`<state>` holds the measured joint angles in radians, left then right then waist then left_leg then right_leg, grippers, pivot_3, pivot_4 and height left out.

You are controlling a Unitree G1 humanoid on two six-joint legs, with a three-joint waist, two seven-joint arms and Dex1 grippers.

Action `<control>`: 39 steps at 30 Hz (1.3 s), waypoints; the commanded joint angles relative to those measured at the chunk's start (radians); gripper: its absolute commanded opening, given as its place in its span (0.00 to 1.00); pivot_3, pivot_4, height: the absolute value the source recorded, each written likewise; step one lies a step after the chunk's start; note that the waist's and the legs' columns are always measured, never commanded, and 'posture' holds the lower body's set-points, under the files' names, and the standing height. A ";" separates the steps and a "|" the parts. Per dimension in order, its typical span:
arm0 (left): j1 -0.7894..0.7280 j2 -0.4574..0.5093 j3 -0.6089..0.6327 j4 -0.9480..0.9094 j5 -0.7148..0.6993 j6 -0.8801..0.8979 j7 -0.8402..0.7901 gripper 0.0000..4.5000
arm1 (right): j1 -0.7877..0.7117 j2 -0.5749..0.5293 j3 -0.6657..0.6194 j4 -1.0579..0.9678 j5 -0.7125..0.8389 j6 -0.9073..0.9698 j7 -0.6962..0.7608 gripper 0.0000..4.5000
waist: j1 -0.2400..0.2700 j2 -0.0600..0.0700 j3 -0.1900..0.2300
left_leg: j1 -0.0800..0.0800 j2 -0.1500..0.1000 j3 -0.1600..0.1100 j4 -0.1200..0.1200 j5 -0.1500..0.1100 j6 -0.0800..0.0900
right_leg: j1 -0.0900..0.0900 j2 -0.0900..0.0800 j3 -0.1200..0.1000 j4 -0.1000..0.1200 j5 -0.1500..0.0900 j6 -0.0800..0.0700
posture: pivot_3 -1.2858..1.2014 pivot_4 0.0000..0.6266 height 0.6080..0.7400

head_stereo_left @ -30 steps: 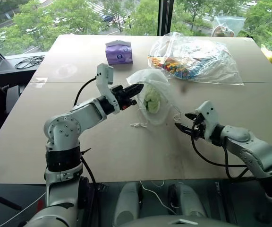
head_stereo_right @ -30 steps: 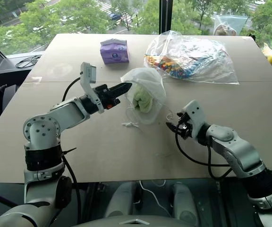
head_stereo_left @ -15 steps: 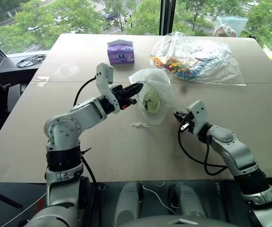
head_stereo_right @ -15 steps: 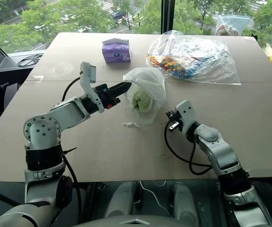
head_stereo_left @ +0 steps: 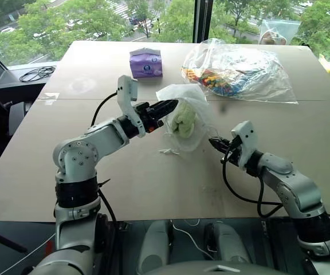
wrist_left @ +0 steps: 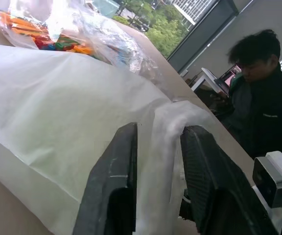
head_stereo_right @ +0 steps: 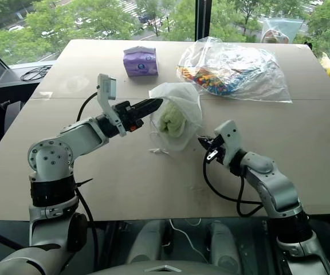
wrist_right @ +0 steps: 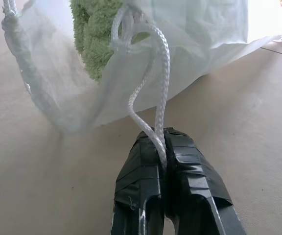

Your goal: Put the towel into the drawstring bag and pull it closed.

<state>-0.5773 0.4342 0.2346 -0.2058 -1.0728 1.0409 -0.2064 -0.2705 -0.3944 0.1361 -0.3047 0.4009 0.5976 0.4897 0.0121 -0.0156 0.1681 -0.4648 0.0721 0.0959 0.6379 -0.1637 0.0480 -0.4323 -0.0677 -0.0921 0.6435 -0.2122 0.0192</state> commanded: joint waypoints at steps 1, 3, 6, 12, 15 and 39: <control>0.004 0.090 0.064 -0.006 0.005 -0.013 -0.073 0.43 | -0.036 0.037 -0.064 -0.042 0.058 0.036 -0.019 0.00 | -0.003 0.000 0.000 | 0.000 0.000 0.000 0.000 0.000 0.000 | 0.000 0.001 0.000 0.000 0.000 0.000 | 0.52 0.24 0.99; 0.000 0.145 0.125 0.002 -0.051 0.004 -0.121 0.43 | -0.051 0.055 -0.078 -0.052 0.082 0.064 -0.027 0.00 | -0.004 0.000 0.000 | 0.000 0.001 0.000 0.000 0.000 0.000 | 0.000 0.001 0.000 0.001 0.000 0.000 | 0.52 0.24 0.99; -0.025 0.200 0.257 0.045 -0.189 0.025 -0.122 0.43 | -0.060 0.064 -0.077 -0.062 0.087 0.085 -0.031 0.00 | -0.004 0.000 0.000 | 0.000 0.001 0.000 0.000 0.000 0.000 | 0.000 0.001 0.000 0.001 0.000 0.000 | 0.52 0.24 0.99; 0.226 0.318 0.321 0.004 -0.235 0.091 -0.208 0.43 | -0.061 0.081 -0.062 -0.065 0.077 0.097 -0.046 0.00 | -0.009 0.001 0.000 | 0.001 0.001 0.001 -0.001 0.000 0.000 | 0.000 -0.002 0.001 0.000 0.000 0.000 | 0.52 0.24 0.99; 0.393 0.395 0.212 -0.050 -0.064 0.036 -0.305 0.43 | -0.065 0.093 -0.061 -0.064 0.078 0.101 -0.050 0.00 | -0.009 -0.001 0.000 | 0.001 0.001 0.001 -0.001 -0.003 -0.004 | 0.000 -0.003 0.000 0.000 0.000 0.000 | 0.52 0.24 0.99; 0.386 0.232 -0.193 0.029 0.503 -0.385 -0.475 0.90 | -0.068 0.107 -0.088 -0.069 0.078 0.107 -0.079 0.00 | -0.008 0.001 0.001 | -0.003 0.002 0.007 -0.004 -0.002 -0.005 | -0.009 -0.002 0.002 0.000 0.002 -0.003 | 0.52 0.24 0.99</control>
<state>-0.1958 0.6679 0.0468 -0.1718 -0.5966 0.6873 -0.6682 -0.3337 -0.2875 0.0679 -0.3298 0.4722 0.7100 0.4121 0.0046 -0.0146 0.1688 -0.4675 0.0741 0.1030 0.6340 -0.1662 0.0431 -0.4412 -0.0702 -0.0904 0.6439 -0.2100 0.0159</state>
